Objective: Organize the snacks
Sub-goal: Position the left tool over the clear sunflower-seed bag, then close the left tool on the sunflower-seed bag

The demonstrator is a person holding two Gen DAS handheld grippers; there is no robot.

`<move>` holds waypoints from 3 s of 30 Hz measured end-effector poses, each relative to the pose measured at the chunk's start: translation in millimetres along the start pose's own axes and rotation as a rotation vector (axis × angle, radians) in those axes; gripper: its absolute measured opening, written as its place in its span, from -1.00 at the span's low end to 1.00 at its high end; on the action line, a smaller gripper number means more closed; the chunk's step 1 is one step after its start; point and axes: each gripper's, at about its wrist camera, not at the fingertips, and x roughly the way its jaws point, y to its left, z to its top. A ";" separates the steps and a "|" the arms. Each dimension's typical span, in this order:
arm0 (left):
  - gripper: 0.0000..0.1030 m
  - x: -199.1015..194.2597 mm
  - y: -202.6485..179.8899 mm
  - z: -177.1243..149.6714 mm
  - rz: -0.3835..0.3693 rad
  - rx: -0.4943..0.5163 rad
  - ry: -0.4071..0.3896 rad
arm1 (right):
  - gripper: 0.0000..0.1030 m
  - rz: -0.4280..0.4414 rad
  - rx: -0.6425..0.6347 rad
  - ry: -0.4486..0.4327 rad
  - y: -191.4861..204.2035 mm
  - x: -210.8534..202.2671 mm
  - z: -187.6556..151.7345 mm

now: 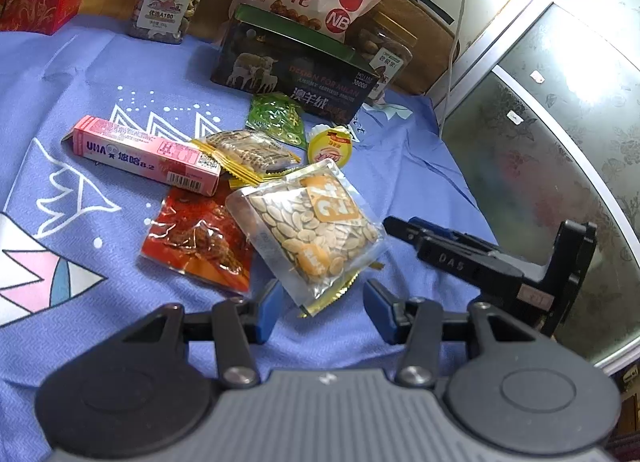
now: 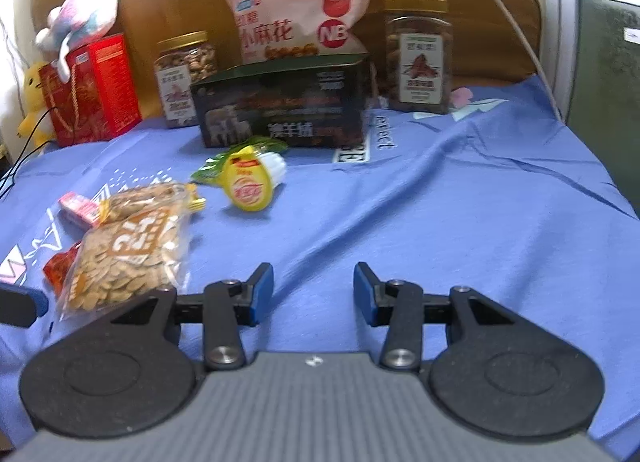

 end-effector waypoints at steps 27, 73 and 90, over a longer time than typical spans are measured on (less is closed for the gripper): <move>-0.05 8.8 -0.7 2.9 -0.001 0.012 0.026 | -0.08 -0.025 0.028 -0.001 -20.0 3.9 1.5; -0.01 11.9 22.5 18.3 -0.051 -0.070 -0.008 | -0.07 0.509 0.305 0.058 -24.7 3.0 6.9; -0.44 2.4 38.1 13.5 -0.085 -0.085 -0.040 | -0.51 0.472 0.053 0.027 30.3 -15.2 15.2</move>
